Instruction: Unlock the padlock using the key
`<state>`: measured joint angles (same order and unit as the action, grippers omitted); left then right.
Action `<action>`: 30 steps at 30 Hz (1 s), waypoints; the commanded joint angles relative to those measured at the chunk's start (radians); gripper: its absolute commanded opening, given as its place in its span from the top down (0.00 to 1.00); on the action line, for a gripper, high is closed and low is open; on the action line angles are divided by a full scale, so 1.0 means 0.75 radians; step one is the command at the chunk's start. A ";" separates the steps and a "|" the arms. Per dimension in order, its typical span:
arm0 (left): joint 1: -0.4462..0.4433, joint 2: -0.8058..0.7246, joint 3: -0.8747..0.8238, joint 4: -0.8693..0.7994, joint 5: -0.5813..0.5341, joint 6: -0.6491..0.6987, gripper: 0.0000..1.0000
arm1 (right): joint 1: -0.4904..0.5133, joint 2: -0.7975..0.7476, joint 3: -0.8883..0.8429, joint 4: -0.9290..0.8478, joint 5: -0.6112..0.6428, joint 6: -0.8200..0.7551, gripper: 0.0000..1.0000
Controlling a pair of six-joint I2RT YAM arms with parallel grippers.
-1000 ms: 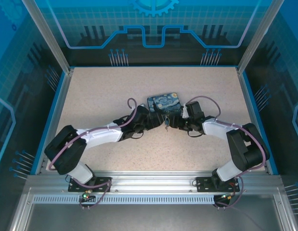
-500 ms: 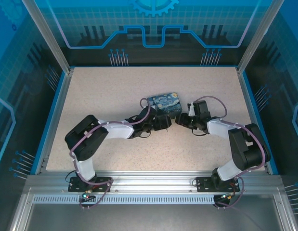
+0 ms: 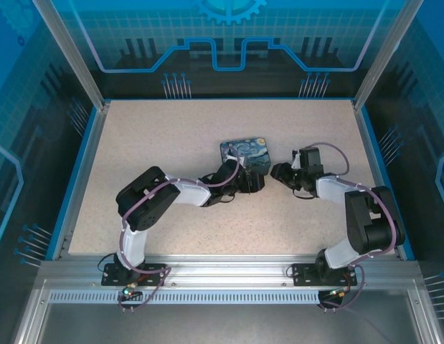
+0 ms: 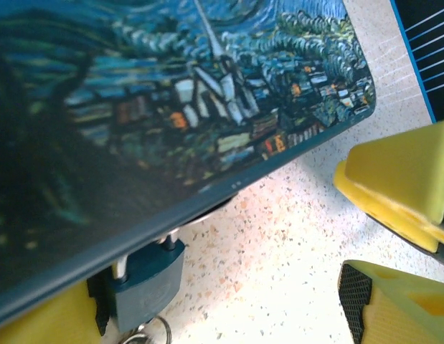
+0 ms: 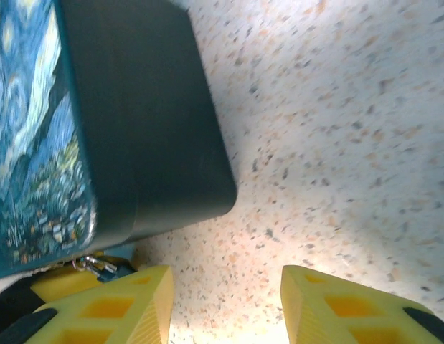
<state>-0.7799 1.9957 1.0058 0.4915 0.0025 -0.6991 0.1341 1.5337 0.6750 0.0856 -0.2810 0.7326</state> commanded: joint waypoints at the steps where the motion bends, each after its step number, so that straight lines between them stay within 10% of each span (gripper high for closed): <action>1: -0.026 0.100 -0.006 0.021 -0.020 0.034 0.19 | -0.058 0.030 0.032 0.066 -0.011 0.105 0.56; 30: -0.062 0.244 -0.041 0.226 -0.283 -0.180 0.55 | -0.073 0.372 0.208 0.191 -0.022 0.251 0.62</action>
<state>-0.8146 2.1132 0.9836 0.7765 -0.2062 -0.7937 0.0723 1.7901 0.8120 0.2131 -0.2962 0.9165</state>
